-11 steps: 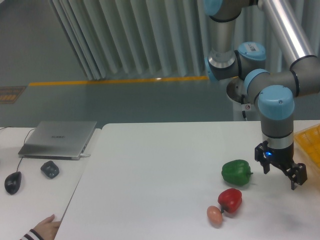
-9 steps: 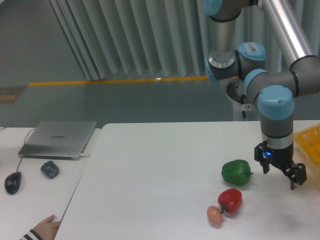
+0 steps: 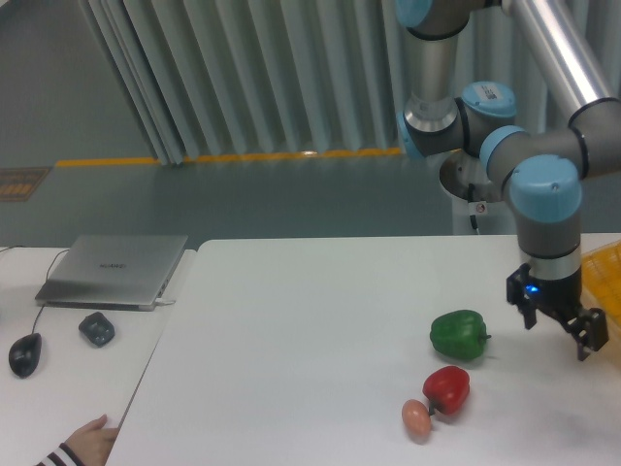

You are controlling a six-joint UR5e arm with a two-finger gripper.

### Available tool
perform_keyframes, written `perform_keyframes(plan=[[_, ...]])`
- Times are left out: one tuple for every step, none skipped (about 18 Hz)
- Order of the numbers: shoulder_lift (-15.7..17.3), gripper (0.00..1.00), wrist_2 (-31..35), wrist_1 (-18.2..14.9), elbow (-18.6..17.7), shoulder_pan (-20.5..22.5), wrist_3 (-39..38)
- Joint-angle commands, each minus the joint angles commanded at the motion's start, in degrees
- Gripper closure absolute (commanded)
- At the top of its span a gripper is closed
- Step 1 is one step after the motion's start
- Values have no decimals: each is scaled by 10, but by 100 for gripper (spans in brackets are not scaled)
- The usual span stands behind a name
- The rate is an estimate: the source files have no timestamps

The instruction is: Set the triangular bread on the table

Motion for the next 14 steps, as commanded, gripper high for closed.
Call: perform_keyframes(plan=[[0,0,0,-4,0,4,36],[0,0,0,-5,0,17,92],[0,0,1,-5,1,25,130],[-2,0,1,-4,-1,32,173],[-2,0,0,-1,-5,46,213],[-6,0,0,3,-4,59,253],[-10,0,-1,3,-2,71,279],[-12,0,-1,3,-2,84,300],[-12,0,-1,4,0,94,315],[-14,0,-1,4,2,100,325],[-18,0,0,4,4,104,335],[-22,0,3,4,5,106,347],[-25,0,36,4,5,107,369],[-28,0,79,3,6,108,384]])
